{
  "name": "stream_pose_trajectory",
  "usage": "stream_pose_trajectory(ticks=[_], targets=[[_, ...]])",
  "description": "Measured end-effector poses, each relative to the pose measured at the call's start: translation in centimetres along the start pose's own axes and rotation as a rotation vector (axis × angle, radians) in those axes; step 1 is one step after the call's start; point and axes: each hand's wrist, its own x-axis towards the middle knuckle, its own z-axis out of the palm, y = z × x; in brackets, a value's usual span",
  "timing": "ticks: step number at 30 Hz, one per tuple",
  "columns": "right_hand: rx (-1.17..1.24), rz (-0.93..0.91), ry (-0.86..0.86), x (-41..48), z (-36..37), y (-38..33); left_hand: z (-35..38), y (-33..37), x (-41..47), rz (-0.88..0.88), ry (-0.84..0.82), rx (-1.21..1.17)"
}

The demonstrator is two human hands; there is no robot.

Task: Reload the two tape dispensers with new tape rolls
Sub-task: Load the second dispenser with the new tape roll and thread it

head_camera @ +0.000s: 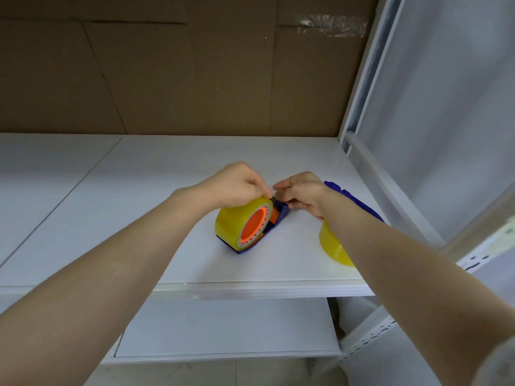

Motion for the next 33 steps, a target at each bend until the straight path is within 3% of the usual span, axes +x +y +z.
stream_pose_trajectory(ticks=[5, 7, 10, 18, 26, 33], targets=[[-0.014, 0.064, 0.088, 0.4, 0.1, 0.0, 1.1, -0.3, 1.4, -0.122, 0.038, -0.037], [-0.055, 0.09, 0.116, 0.7, 0.2, 0.0, 1.1, -1.2, 1.0, -0.277, 0.067, -0.13], [-0.173, 0.038, 0.166, 1.3, 0.9, 0.3, 0.7, -2.1, 0.2, -0.52, -0.041, -0.224], [-0.326, -0.1, 0.244, 1.9, 1.6, 0.5, 1.8, -2.4, -1.7, -0.419, -0.066, -0.751], [-0.328, -0.194, 0.328, 1.7, 1.3, -0.9, 3.2, -2.6, -2.6, -0.266, 0.147, -0.824], [-0.323, -0.214, 0.423, 1.8, 0.0, -1.7, 3.5, -1.7, -2.9, -0.257, 0.295, -0.881]])
